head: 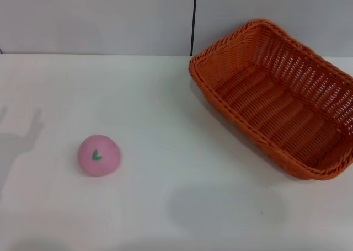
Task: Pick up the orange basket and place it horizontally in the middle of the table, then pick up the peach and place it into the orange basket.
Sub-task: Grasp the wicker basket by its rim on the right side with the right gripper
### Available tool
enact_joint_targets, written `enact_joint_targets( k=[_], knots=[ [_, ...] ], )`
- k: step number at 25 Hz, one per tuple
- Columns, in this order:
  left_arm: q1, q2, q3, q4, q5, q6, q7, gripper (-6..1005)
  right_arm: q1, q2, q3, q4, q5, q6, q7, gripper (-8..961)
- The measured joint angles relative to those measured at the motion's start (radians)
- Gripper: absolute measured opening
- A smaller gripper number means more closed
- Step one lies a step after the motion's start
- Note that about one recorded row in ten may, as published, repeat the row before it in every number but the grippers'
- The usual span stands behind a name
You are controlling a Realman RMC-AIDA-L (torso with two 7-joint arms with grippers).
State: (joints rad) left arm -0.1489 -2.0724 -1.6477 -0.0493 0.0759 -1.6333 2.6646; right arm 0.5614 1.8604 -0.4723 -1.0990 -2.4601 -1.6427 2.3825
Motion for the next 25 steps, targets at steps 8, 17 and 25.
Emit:
enact_joint_targets(
  k=[8, 17, 25],
  knots=[
    [-0.004, 0.000, 0.000, -0.002, 0.001, -0.002, -0.002, 798, 0.063, -0.008, -0.023, 0.150, -0.040, 0.098, -0.058, 543],
    [-0.002, -0.001, 0.002, -0.003, 0.003, -0.006, -0.002, 799, 0.096, 0.027, -0.026, 0.167, -0.017, 0.125, -0.133, 541],
    [-0.002, -0.003, 0.002, 0.006, 0.003, -0.001, -0.002, 799, 0.122, 0.056, -0.080, 0.232, 0.013, 0.200, -0.168, 539]
  ],
)
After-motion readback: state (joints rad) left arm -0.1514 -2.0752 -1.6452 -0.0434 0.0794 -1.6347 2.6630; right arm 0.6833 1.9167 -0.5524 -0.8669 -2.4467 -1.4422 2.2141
